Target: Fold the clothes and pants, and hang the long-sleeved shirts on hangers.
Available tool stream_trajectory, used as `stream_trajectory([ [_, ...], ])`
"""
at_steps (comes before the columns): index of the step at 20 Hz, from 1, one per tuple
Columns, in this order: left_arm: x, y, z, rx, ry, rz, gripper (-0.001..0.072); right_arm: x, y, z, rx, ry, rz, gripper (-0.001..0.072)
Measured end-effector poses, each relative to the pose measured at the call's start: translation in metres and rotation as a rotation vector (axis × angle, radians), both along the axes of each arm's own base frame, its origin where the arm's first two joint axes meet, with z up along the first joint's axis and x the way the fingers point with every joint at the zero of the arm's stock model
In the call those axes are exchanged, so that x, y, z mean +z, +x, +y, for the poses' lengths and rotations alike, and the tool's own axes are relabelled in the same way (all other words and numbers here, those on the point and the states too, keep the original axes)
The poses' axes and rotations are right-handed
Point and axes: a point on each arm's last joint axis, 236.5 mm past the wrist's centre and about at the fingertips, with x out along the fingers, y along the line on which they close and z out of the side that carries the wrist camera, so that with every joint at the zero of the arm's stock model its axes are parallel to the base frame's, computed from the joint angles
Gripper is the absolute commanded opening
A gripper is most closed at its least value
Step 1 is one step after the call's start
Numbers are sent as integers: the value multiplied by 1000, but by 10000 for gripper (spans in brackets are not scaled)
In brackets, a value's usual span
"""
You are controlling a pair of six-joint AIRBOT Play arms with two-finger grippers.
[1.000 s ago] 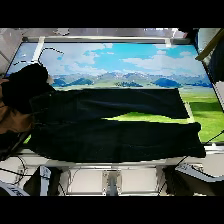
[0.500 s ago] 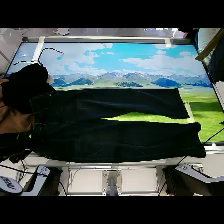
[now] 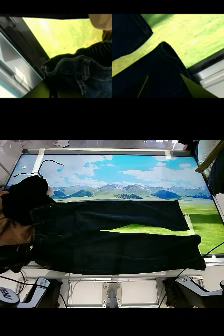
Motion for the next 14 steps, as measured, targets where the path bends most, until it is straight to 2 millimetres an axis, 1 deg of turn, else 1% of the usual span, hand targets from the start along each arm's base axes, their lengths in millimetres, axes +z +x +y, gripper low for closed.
stream_trajectory([
  [2,5,2,2,1,21,-16,22,-19,-26,-2,-82,55,27,410],
  [3,7,3,3,2,30,-22,22,-33,-41,0,-129,95,45,410],
  [4,9,4,4,3,37,-28,22,-48,-55,3,-174,136,54,410],
  [6,11,4,4,3,47,-34,22,-74,-75,11,-241,205,65,410],
  [8,13,4,4,1,47,-36,22,-95,-88,16,-287,253,70,410],
  [14,14,4,2,-3,43,-37,22,-127,-102,26,-312,341,100,409],
])
